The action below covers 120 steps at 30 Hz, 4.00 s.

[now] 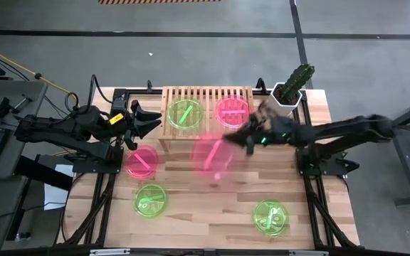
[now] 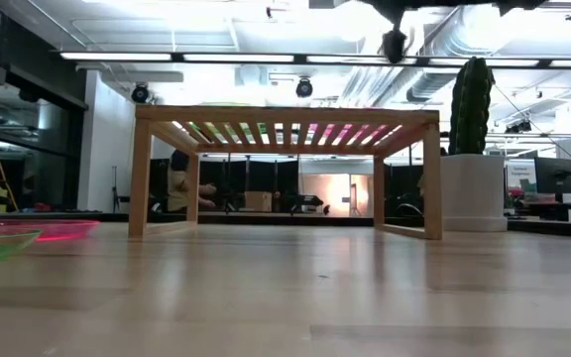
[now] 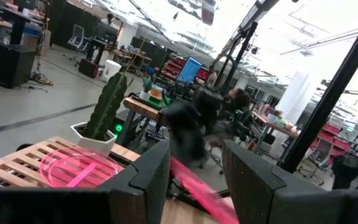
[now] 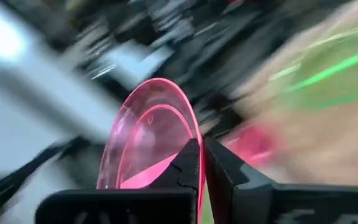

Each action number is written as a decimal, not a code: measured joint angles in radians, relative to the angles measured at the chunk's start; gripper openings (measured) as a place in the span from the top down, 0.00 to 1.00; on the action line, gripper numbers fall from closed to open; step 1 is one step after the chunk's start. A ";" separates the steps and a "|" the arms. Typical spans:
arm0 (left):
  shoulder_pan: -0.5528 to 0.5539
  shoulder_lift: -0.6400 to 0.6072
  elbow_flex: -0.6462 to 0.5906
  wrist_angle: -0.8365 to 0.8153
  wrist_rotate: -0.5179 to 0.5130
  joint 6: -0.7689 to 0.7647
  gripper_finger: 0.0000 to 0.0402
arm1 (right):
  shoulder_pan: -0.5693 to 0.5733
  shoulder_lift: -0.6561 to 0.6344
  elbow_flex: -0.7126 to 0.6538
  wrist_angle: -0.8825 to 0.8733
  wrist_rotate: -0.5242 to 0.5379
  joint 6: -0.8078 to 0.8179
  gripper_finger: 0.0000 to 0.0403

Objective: Place and stack plates onto a shelf
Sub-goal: Stack the right pink transparent plate on top of the pink transparent plate on the shelf, then stack the left green transparent plate on top of the green transparent plate on the shelf

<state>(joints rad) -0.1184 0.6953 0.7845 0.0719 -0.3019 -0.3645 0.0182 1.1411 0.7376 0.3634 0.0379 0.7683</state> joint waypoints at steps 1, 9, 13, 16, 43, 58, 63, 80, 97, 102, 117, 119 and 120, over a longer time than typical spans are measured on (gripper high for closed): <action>0.000 0.000 0.000 0.000 0.000 0.000 0.66 | -0.025 -0.055 0.000 -0.081 0.067 0.002 1.00; 0.000 0.000 0.000 0.000 0.000 0.000 0.66 | -0.163 -0.315 0.000 -0.590 0.586 0.190 1.00; 0.000 0.000 0.000 0.000 0.000 0.000 0.66 | -0.203 -0.320 0.000 -0.734 0.643 0.289 1.00; 0.000 0.000 0.000 0.000 -0.001 0.000 0.66 | -0.217 -0.281 0.000 -0.740 0.639 0.313 1.00; 0.000 0.000 0.000 0.000 -0.001 0.000 0.66 | -0.243 -0.129 0.000 -0.606 0.559 0.326 0.86; 0.000 0.000 0.000 0.000 -0.001 0.001 0.66 | -0.246 -0.214 0.000 -0.543 0.536 0.149 0.40; 0.000 0.000 0.000 0.000 -0.001 0.001 0.66 | -0.208 -0.301 0.000 -0.393 0.317 0.001 0.40; -0.003 0.024 0.003 0.053 -0.050 -0.049 0.66 | 0.018 -0.283 0.000 -0.299 0.146 -0.102 0.40; -0.510 0.567 0.178 -0.533 0.104 -0.285 0.66 | 0.017 -0.283 0.000 -0.387 0.150 -0.096 0.40; -0.638 0.764 0.177 -0.565 -0.006 -0.508 0.66 | 0.017 -0.283 0.000 -0.423 0.150 -0.096 0.40; -0.680 1.014 0.177 -0.529 -0.149 -0.836 0.66 | 0.017 -0.283 0.000 -0.493 0.150 -0.100 0.40; -0.679 1.023 0.178 -0.529 -0.152 -0.837 0.66 | 0.017 -0.283 0.000 -0.508 0.150 -0.100 0.40; -0.680 1.027 0.178 -0.533 -0.152 -0.842 0.66 | 0.017 -0.283 0.000 -0.514 0.150 -0.100 0.40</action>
<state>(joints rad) -0.7981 1.7227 0.9623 -0.4614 -0.4536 -1.2063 0.0353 0.8581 0.7380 -0.1509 0.1879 0.6685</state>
